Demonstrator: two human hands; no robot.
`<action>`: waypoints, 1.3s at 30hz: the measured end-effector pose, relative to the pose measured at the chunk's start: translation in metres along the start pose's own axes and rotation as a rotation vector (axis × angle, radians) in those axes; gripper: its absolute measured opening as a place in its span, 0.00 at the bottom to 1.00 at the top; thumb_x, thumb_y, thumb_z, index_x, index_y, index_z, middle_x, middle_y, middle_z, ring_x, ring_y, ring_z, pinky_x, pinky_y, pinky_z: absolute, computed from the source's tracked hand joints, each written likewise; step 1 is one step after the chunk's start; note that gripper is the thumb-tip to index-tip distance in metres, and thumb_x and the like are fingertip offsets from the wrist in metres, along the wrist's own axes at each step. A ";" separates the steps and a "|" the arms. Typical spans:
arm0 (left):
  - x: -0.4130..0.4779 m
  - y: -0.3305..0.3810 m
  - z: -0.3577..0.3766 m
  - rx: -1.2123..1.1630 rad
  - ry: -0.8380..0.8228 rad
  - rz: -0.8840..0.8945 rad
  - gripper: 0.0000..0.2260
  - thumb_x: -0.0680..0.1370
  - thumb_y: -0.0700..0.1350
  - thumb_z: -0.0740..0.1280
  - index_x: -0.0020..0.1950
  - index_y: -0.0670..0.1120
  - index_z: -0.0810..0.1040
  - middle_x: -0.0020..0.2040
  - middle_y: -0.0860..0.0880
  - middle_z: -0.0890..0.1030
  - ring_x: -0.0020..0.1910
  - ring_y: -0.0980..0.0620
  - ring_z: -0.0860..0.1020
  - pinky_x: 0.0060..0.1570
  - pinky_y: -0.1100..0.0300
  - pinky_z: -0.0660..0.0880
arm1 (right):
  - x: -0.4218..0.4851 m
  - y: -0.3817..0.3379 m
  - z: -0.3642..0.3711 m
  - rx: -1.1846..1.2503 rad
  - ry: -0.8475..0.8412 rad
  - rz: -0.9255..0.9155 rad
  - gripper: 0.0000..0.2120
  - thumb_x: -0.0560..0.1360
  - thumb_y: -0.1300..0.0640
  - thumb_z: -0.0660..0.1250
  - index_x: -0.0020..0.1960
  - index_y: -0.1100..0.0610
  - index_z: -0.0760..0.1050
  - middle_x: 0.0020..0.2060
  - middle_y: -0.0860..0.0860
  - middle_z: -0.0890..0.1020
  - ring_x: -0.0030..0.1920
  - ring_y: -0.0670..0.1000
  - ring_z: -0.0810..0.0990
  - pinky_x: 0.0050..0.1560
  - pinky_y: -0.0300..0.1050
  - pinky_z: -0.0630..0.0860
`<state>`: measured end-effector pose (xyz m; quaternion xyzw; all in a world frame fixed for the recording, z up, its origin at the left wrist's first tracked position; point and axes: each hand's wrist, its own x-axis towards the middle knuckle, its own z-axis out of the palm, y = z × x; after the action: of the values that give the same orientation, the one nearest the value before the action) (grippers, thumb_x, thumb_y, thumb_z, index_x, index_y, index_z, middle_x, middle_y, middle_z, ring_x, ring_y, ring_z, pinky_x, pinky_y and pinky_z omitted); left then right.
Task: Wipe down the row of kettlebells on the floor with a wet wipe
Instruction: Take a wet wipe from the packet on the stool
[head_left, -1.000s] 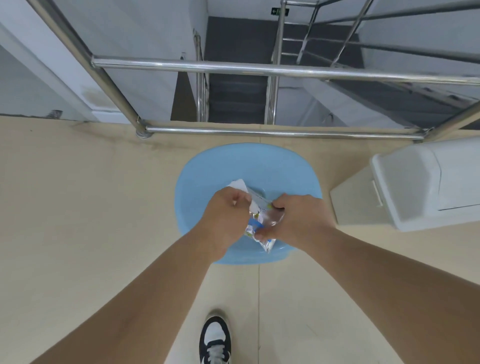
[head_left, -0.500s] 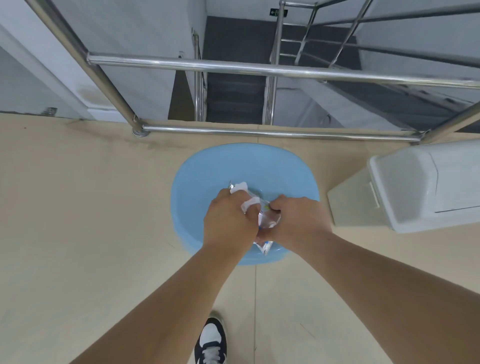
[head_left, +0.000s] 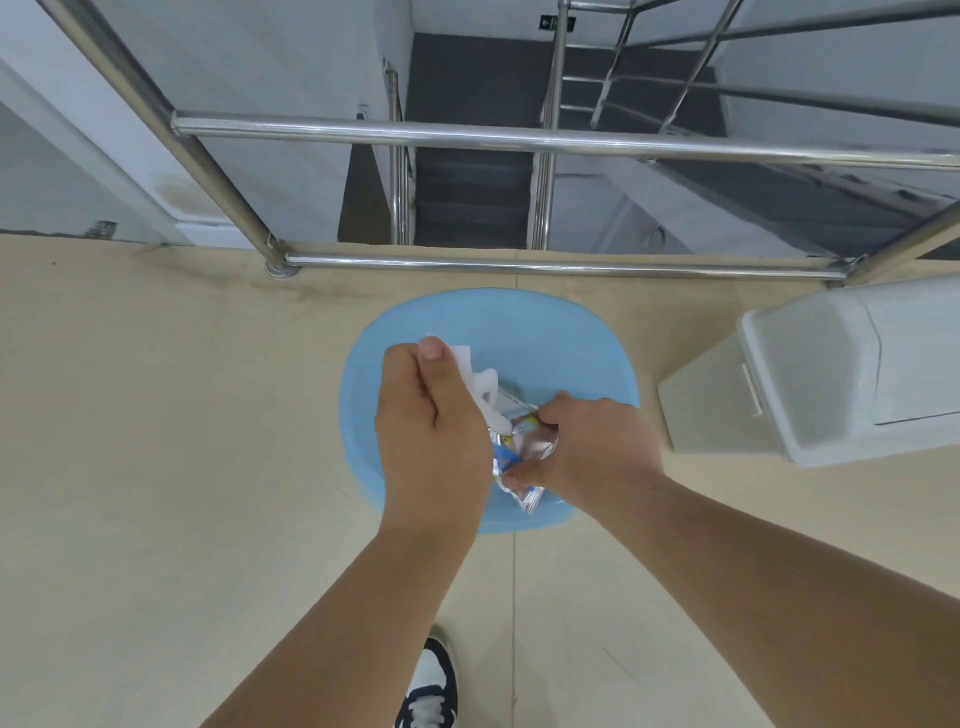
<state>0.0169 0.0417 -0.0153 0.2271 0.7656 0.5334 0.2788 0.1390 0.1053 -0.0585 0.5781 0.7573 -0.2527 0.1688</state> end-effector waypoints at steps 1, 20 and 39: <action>-0.001 0.007 -0.001 -0.018 0.001 0.004 0.17 0.87 0.50 0.54 0.45 0.41 0.69 0.38 0.47 0.76 0.34 0.56 0.73 0.36 0.66 0.71 | 0.000 0.000 0.001 -0.002 0.000 -0.001 0.26 0.59 0.31 0.77 0.48 0.47 0.79 0.44 0.43 0.80 0.45 0.48 0.79 0.37 0.42 0.70; -0.018 0.072 -0.045 -0.248 -0.364 -0.529 0.07 0.80 0.44 0.70 0.54 0.42 0.81 0.49 0.46 0.87 0.50 0.44 0.87 0.56 0.44 0.82 | -0.016 0.002 -0.044 0.499 -0.266 0.101 0.21 0.71 0.45 0.75 0.56 0.58 0.79 0.52 0.55 0.82 0.55 0.58 0.81 0.58 0.49 0.77; -0.333 0.309 0.057 -0.029 -1.147 -0.208 0.10 0.82 0.63 0.59 0.56 0.71 0.79 0.58 0.62 0.84 0.58 0.61 0.82 0.65 0.52 0.76 | -0.436 0.176 -0.248 1.414 0.389 0.196 0.12 0.76 0.69 0.69 0.56 0.59 0.84 0.49 0.56 0.89 0.50 0.57 0.88 0.54 0.48 0.84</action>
<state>0.3177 -0.0327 0.3215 0.3994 0.5032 0.3051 0.7030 0.4371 -0.0597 0.3494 0.6482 0.3750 -0.5568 -0.3594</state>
